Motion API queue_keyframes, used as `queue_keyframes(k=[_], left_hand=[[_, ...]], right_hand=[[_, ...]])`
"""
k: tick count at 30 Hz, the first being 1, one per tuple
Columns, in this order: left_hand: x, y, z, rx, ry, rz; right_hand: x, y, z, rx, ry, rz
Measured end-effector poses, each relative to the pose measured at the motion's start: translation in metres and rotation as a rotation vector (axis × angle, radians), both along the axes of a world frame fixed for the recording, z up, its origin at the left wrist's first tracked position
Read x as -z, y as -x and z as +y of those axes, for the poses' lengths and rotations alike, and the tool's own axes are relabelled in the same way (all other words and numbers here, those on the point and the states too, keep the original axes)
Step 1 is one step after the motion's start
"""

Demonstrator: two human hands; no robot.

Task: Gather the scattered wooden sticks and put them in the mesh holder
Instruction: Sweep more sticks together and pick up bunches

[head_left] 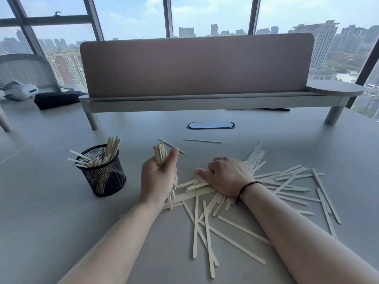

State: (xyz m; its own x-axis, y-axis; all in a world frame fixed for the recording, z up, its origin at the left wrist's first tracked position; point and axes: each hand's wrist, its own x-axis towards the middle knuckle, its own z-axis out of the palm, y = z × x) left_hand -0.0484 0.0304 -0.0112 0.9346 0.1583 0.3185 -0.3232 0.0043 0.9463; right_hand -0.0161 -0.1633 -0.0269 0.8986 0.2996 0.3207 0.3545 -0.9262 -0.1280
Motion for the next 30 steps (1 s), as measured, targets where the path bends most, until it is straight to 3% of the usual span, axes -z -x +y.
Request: queue_keyframes(k=[11, 15, 21, 26, 30], left_hand=[[-0.006, -0.001, 0.004, -0.008, 0.145, -0.004], [-0.006, -0.002, 0.005, -0.009, 0.140, 0.004], [-0.005, -0.002, 0.004, 0.003, 0.129, 0.019], [-0.012, 0.000, 0.004, -0.044, 0.156, 0.061], [-0.016, 0.001, 0.005, -0.079, 0.183, 0.080]], right_hand=[[-0.008, 0.007, -0.001, 0.060, 0.017, -0.043], [-0.015, 0.009, -0.003, 0.100, -0.084, -0.034], [-0.040, 0.012, 0.004, 0.056, -0.494, -0.058], [-0.079, 0.011, 0.031, -0.105, -1.067, 0.115], [-0.093, 0.003, 0.061, -0.110, -1.294, 0.260]])
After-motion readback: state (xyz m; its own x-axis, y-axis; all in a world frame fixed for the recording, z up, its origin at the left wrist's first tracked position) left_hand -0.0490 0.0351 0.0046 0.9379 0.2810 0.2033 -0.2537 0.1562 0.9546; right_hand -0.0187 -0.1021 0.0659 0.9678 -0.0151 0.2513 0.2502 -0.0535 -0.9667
